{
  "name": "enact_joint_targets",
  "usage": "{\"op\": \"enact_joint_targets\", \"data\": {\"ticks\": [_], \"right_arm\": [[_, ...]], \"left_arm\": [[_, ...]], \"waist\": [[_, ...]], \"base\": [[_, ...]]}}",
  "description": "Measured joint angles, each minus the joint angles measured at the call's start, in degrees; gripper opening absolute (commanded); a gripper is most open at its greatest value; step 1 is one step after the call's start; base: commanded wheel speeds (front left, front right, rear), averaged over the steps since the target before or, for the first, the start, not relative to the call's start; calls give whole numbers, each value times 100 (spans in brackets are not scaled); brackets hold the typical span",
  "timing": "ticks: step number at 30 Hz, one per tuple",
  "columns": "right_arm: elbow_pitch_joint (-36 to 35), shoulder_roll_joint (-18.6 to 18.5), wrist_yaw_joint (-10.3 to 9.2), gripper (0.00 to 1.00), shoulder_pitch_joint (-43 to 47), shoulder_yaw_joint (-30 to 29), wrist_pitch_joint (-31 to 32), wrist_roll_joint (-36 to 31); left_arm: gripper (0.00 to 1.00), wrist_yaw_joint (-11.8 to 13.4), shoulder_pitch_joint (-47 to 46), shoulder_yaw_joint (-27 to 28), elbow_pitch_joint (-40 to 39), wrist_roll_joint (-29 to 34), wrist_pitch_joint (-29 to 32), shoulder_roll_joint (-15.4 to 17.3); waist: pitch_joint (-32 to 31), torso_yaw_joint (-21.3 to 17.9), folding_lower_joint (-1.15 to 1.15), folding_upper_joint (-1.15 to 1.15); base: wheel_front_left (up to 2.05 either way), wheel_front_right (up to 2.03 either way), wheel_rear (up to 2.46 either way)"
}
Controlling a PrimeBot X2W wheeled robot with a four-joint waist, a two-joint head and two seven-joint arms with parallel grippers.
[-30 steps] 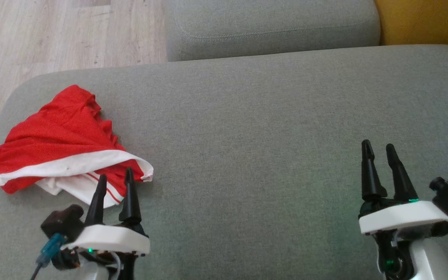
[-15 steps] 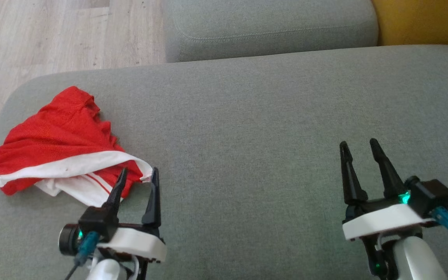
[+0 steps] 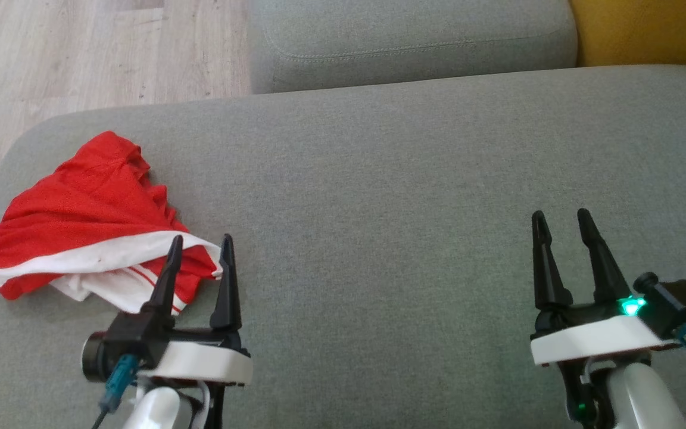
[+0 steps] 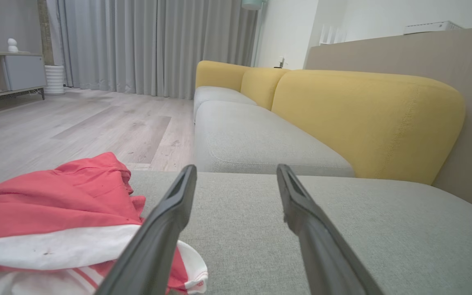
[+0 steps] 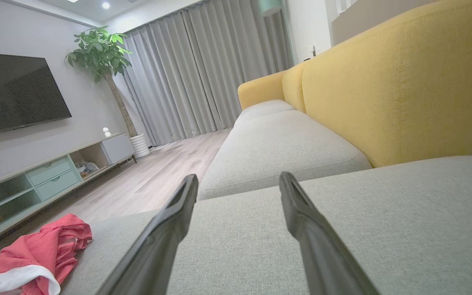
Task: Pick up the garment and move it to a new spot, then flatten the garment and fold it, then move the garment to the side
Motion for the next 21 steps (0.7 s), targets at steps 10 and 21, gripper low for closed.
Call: {"op": "enact_joint_targets", "data": {"ticks": [10,21], "right_arm": [[721,-1,0,100,4,119,-146,-364],[1023,-3,0,100,-4,243,-315,-1026]], "left_arm": [[100,-404,266,113,192,520,-151,-165],[100,-646,303,113,608,1301,-347,-316]], "waist": [[-46,-35,0,0],[-78,-48,0,0]], "base": [[0,0,0],[0,0,0]]}}
